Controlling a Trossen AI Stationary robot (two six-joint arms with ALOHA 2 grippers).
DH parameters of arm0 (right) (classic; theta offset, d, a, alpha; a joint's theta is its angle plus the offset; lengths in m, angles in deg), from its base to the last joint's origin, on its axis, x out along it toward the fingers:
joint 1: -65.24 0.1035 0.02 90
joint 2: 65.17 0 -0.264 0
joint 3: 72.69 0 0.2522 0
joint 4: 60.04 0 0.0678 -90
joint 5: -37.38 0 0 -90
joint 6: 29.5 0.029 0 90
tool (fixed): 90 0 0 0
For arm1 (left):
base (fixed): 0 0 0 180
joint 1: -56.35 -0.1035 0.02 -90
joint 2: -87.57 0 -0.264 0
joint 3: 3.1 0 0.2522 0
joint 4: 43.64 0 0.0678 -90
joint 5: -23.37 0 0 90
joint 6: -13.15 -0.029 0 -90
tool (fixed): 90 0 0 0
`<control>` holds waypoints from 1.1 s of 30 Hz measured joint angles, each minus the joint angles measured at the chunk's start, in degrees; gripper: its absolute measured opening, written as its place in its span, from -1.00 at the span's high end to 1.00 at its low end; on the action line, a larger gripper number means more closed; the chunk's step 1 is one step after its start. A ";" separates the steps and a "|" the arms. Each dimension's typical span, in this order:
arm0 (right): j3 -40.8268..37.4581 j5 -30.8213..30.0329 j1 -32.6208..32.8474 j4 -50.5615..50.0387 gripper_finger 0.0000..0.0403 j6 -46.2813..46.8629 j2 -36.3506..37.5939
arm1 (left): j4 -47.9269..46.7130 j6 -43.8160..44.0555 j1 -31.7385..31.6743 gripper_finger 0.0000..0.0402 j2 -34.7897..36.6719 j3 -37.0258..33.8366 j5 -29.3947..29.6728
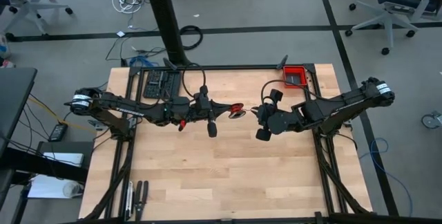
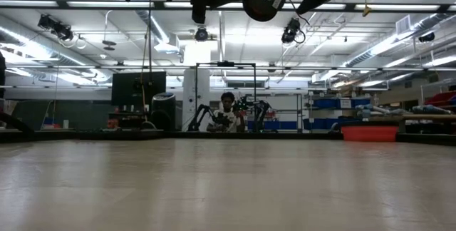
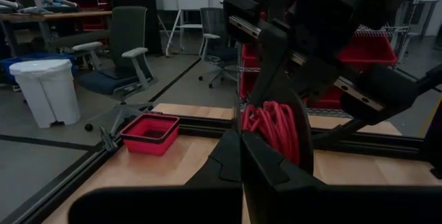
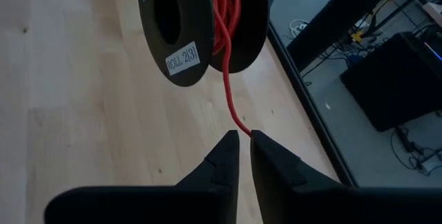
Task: Coil cords
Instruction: Coil the red wire on the black spool
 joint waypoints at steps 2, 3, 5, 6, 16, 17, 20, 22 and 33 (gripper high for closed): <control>0.00 -0.01 0.01 -0.03 0.78 0.00 0.00 | 0.01 0.00 0.00 1.00 0.00 0.00 0.00; 0.00 0.01 -0.01 -0.04 0.76 -0.02 0.00 | 0.02 0.00 0.00 1.00 0.00 0.00 0.00; 0.00 0.00 -0.01 -0.06 0.73 -0.08 0.00 | 0.07 0.00 0.00 1.00 0.00 0.00 0.01; 0.00 -0.01 -0.01 -0.07 0.72 -0.16 0.00 | 0.17 0.01 0.00 1.00 0.00 0.00 0.00; 0.00 -0.72 -0.05 -0.11 0.73 -6.23 0.00 | 0.32 0.02 0.01 1.00 0.04 0.00 -0.46; 0.00 -0.93 -0.09 -0.11 0.73 -6.94 0.00 | 0.32 0.02 0.01 1.00 0.04 0.00 -0.48; 0.00 -1.18 -0.10 -0.10 0.73 -9.50 0.00 | 0.32 0.02 0.01 1.00 0.04 0.00 -0.48; 0.00 -1.20 -0.11 -0.15 0.73 -11.35 0.00 | 0.30 0.02 0.02 1.00 0.04 0.00 -0.50; 0.00 -1.12 -0.10 -0.20 0.75 -25.69 -0.02 | 0.24 0.02 0.02 1.00 0.04 0.00 -0.57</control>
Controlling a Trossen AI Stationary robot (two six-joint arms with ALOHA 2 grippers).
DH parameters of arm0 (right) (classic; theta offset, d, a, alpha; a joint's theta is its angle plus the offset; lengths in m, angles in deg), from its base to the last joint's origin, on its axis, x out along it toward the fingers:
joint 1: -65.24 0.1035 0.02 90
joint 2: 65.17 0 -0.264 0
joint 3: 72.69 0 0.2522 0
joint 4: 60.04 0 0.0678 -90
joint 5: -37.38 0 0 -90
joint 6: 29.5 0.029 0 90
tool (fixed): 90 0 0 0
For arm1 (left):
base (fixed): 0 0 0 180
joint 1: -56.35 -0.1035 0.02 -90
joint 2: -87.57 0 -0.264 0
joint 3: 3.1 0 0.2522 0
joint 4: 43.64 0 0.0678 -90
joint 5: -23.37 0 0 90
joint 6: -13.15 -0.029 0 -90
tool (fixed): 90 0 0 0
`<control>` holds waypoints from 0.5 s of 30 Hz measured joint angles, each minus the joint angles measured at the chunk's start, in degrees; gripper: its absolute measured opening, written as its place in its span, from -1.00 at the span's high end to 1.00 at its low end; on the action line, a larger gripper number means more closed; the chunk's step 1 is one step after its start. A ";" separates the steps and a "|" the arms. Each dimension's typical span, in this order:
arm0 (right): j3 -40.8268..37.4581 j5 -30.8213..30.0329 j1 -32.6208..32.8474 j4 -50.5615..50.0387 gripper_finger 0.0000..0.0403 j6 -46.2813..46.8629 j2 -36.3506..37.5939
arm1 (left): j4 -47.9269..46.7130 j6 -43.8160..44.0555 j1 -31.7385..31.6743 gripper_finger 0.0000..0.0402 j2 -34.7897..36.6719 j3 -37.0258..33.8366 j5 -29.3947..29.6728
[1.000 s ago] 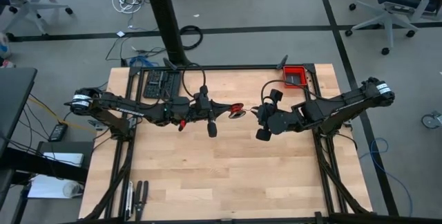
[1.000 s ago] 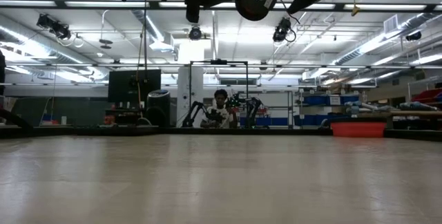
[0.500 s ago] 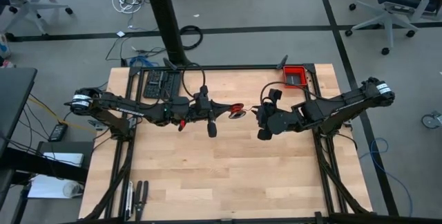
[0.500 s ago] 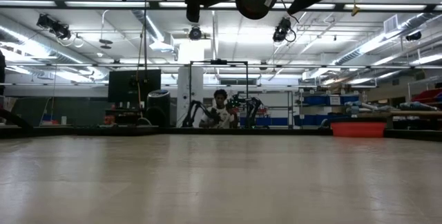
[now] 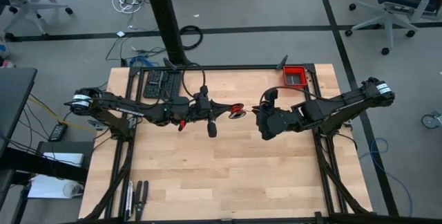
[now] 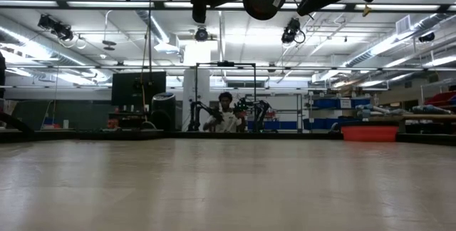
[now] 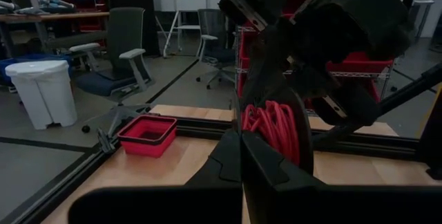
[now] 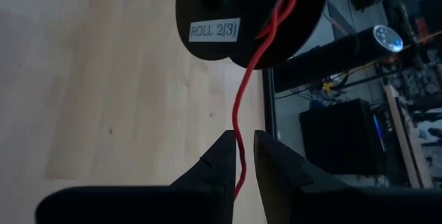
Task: Coil cords
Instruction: Coil the red wire on the black spool
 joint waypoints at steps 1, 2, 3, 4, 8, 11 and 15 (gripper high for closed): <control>0.00 0.01 0.00 0.01 0.75 -0.20 0.01 | -0.01 0.00 -0.01 1.00 0.00 0.00 -0.02; 0.00 0.00 0.00 0.02 0.75 -0.27 0.00 | -0.01 0.00 0.00 1.00 0.00 0.00 0.00; 0.00 0.02 0.00 0.02 0.75 -0.27 0.00 | -0.01 0.00 0.00 1.00 0.00 0.00 -0.02; 0.00 0.02 0.00 0.02 0.75 -0.27 0.00 | -0.01 0.00 0.00 1.00 0.00 0.00 -0.02; 0.00 0.04 0.00 0.00 0.78 0.35 0.00 | -0.03 0.00 0.00 1.00 0.00 0.00 -0.04; 0.00 0.08 0.00 -0.14 0.93 0.63 0.00 | -0.03 0.00 0.00 1.00 0.00 0.00 -0.04; -0.02 0.48 -0.36 -0.70 0.97 3.60 0.00 | -0.02 0.00 0.00 1.00 0.00 0.00 -0.04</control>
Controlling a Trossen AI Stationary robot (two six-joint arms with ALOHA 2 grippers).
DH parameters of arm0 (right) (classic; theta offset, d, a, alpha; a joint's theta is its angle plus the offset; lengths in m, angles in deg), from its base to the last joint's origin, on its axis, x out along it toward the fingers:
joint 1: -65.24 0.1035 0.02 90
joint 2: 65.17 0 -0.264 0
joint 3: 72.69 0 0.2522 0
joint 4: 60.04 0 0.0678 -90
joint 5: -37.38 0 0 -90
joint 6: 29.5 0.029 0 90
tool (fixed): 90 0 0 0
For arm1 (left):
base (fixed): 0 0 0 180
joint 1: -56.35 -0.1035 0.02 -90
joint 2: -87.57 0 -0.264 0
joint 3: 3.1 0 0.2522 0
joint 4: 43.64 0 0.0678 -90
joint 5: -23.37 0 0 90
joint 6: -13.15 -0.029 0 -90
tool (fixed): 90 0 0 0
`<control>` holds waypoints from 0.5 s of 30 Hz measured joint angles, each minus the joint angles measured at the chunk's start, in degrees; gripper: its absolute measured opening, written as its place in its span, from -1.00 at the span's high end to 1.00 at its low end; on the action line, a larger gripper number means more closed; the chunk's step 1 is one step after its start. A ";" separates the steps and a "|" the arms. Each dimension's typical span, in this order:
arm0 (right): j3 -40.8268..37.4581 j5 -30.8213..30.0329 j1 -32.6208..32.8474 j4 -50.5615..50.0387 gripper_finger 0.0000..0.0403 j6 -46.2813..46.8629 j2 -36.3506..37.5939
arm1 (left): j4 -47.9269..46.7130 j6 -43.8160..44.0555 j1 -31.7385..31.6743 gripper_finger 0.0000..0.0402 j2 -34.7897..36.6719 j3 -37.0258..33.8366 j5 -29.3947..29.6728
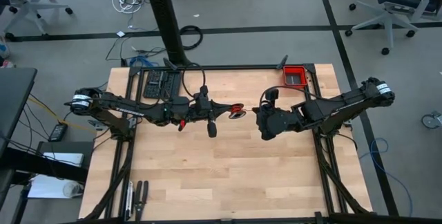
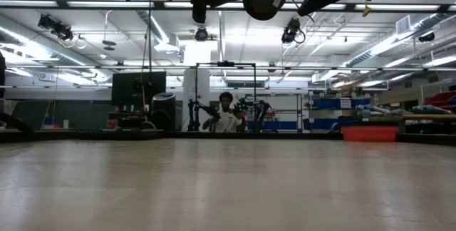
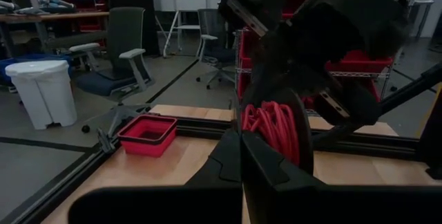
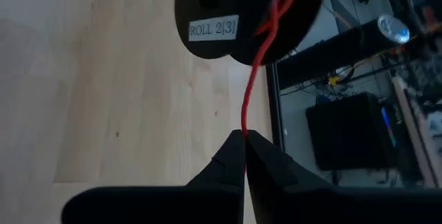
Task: Coil cords
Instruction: Coil the red wire on the black spool
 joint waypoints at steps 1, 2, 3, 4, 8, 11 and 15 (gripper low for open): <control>0.02 0.00 -0.32 -0.52 0.98 1.27 0.00 | -0.02 0.00 -0.01 1.00 0.00 0.00 0.01; 0.00 -0.03 -0.62 -1.20 0.98 2.77 0.00 | -0.07 0.00 -0.01 1.00 0.00 0.00 0.04; 0.01 -0.02 -0.94 -1.65 0.99 4.44 0.00 | -0.26 0.02 -0.01 1.00 -0.02 0.00 0.06; -0.02 0.00 -1.13 -1.90 0.99 5.99 0.00 | -0.28 0.18 -0.03 1.00 -0.03 0.00 0.09; -1.96 1.26 -1.68 -0.03 0.99 8.04 -0.02 | -0.23 1.20 -0.04 1.00 -0.04 0.00 0.11; -4.34 3.97 -2.32 5.74 0.99 6.99 -0.02 | 0.55 1.51 -0.04 1.00 -0.07 0.00 0.09; -5.42 3.82 -2.76 10.91 1.00 5.96 -1.20 | 1.71 2.73 -0.02 1.00 -0.07 0.00 0.07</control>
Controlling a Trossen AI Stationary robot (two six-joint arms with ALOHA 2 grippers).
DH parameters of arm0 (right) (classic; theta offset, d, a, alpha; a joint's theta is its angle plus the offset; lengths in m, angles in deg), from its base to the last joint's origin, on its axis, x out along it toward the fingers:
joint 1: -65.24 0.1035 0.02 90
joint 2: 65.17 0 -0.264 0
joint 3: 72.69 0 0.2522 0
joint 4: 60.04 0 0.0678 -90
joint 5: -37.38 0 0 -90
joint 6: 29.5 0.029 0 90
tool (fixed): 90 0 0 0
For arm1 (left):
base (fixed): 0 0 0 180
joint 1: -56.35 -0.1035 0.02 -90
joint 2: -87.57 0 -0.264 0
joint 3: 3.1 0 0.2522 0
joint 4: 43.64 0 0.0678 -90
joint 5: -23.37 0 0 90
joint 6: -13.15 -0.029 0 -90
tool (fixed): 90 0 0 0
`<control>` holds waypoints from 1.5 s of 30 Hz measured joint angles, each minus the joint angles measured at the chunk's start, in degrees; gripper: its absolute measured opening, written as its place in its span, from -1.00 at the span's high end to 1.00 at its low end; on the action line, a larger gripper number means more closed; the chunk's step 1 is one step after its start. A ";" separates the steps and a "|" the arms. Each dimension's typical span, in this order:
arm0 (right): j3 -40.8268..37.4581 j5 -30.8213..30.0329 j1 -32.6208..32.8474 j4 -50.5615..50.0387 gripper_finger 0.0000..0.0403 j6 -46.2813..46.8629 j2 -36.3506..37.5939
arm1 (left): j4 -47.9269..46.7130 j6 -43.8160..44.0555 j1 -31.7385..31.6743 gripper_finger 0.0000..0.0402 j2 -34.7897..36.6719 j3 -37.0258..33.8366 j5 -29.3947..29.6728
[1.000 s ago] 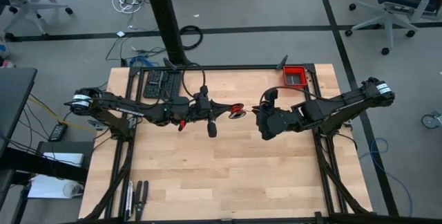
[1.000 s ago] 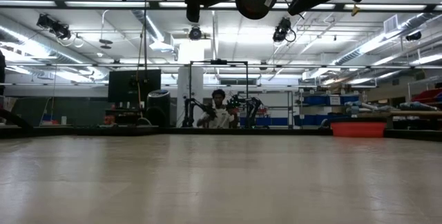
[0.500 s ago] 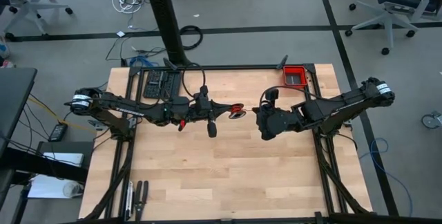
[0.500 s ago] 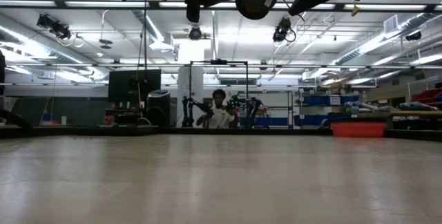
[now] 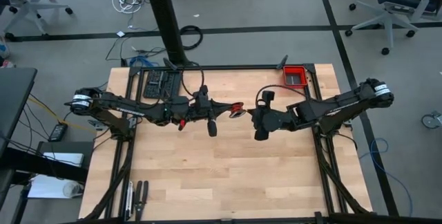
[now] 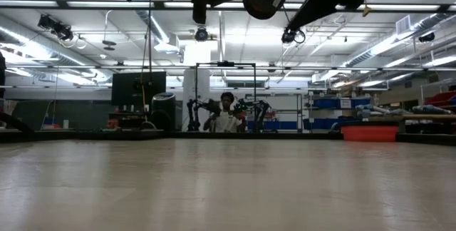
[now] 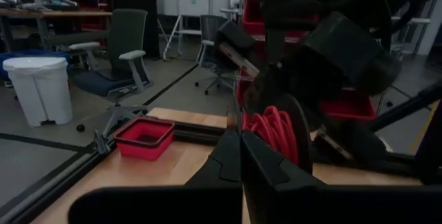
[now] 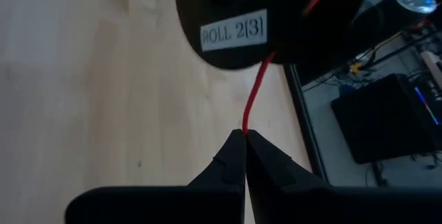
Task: Coil cords
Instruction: Coil the red wire on the black spool
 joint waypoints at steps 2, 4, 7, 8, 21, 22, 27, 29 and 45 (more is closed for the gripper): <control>0.00 -0.24 -0.21 3.13 1.00 -0.82 -1.04 | 0.99 0.02 0.02 1.00 0.00 -0.02 0.29; 0.00 0.02 -0.22 5.79 1.00 -2.09 -2.35 | 1.30 0.01 0.07 1.00 0.00 -0.02 0.57; 0.00 0.19 -0.22 10.50 0.99 -2.95 -4.36 | 1.33 0.00 0.07 1.00 0.00 0.00 1.09; 0.00 0.24 -0.22 12.08 0.98 -2.95 -5.01 | 1.32 -0.04 0.07 1.00 0.00 -0.01 1.16; -0.71 -1.93 4.34 19.13 0.70 2.45 -6.85 | 1.52 -1.55 0.53 1.00 0.15 0.02 0.53; -1.31 -2.92 4.71 19.07 0.69 2.94 -6.88 | 1.44 -1.53 0.55 1.00 0.11 0.00 0.55; -3.41 -7.40 6.34 18.10 0.69 6.64 -7.01 | 1.24 -1.54 0.63 1.00 0.00 0.00 1.34; -3.41 -9.09 7.17 18.02 0.69 7.01 -7.00 | 1.22 -1.67 0.72 1.00 0.00 0.00 1.69; -3.41 -11.40 7.82 16.79 0.70 6.58 -6.99 | 1.34 -1.73 0.72 1.00 0.00 0.00 1.81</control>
